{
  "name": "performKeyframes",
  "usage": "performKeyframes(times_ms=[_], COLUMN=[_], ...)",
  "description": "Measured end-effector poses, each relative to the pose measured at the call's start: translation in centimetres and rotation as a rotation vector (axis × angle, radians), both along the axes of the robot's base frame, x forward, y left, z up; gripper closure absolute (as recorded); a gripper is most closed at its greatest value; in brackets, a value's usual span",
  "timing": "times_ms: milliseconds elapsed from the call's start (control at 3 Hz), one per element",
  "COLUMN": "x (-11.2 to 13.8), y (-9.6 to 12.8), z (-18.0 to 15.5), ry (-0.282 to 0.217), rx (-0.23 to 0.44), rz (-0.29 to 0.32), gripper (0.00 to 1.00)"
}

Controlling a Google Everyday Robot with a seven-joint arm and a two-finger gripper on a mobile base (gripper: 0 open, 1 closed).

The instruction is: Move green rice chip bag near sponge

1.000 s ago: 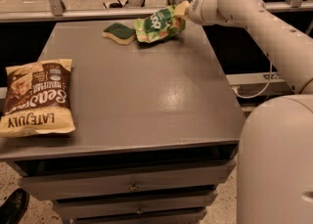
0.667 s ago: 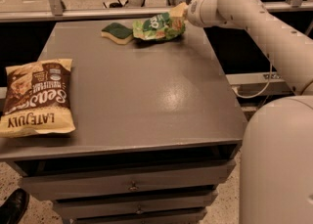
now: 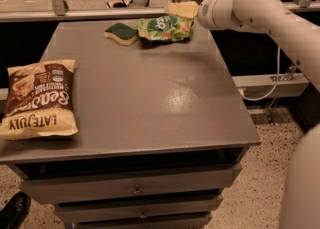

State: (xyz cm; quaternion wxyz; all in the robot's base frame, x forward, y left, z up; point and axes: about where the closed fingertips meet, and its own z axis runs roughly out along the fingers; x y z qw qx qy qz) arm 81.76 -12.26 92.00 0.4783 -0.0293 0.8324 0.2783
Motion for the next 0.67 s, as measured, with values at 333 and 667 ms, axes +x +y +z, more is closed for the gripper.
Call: performKeyframes(times_ms=[333, 667], x=[-4.78, -4.59], y=[-4.2, -4.54], z=[0.43, 0.46], ry=[-0.081, -0.08], rx=[-0.038, -0.039], rz=[0.003, -0.003], gripper=[0.0, 0.0])
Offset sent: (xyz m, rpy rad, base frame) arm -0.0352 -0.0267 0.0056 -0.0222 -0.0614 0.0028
